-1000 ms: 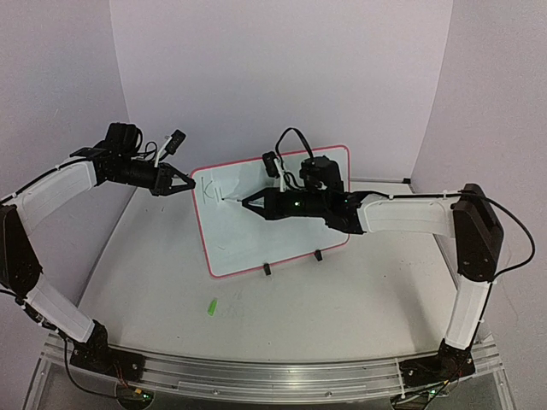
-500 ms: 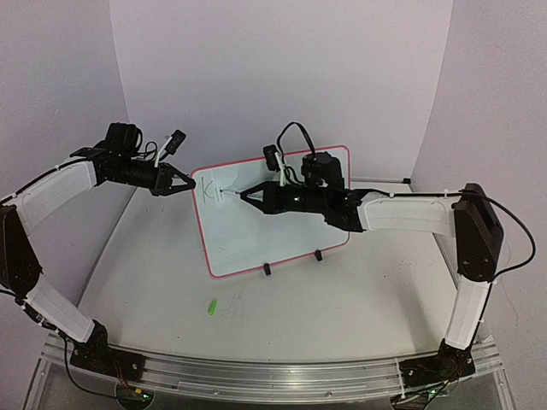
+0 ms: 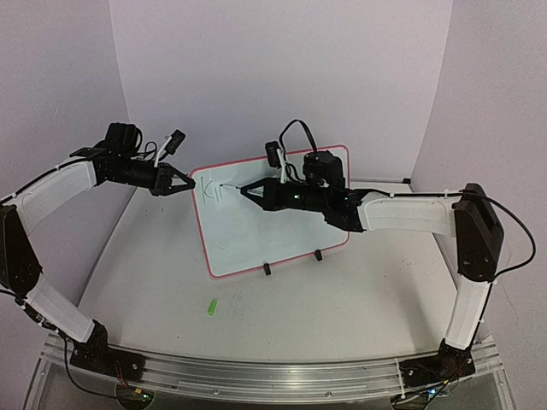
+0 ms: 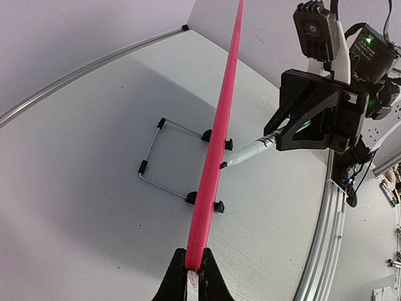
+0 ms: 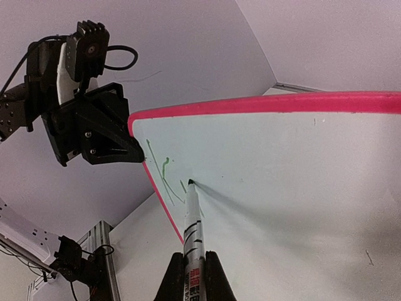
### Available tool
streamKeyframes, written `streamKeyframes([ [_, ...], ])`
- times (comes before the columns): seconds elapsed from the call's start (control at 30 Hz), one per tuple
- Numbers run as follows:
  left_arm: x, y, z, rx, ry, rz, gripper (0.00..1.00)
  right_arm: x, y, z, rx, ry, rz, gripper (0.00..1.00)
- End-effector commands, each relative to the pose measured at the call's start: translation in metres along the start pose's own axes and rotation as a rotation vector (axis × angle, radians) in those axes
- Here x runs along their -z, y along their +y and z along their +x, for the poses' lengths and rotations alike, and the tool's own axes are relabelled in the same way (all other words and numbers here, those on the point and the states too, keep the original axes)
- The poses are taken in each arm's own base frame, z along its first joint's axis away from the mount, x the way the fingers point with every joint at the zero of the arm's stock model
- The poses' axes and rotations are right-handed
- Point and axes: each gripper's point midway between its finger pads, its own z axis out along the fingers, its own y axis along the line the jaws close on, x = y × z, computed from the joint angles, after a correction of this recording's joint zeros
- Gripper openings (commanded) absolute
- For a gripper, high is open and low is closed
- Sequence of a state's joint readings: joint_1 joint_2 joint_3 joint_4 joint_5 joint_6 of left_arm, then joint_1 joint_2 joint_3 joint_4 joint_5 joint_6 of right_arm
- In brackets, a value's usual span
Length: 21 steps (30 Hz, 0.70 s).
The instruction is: Write a sentence on the whiteboard
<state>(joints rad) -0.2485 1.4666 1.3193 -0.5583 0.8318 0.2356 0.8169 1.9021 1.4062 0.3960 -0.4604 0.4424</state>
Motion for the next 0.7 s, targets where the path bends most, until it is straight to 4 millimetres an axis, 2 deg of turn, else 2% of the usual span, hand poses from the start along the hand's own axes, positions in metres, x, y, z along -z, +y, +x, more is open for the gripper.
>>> streamKeyframes([
  [0.0,0.014,-0.016,-0.018,-0.067,-0.055,0.007,0.0,0.016,-0.002,-0.029,0.024,-0.099,0.055,0.0],
  [0.23,0.015,-0.016,-0.018,-0.067,-0.055,0.007,0.0,0.017,-0.006,-0.021,0.014,-0.083,0.06,0.0],
  [0.67,0.015,-0.017,-0.019,-0.069,-0.056,0.007,0.0,0.015,-0.017,0.008,-0.025,-0.018,0.069,0.0],
])
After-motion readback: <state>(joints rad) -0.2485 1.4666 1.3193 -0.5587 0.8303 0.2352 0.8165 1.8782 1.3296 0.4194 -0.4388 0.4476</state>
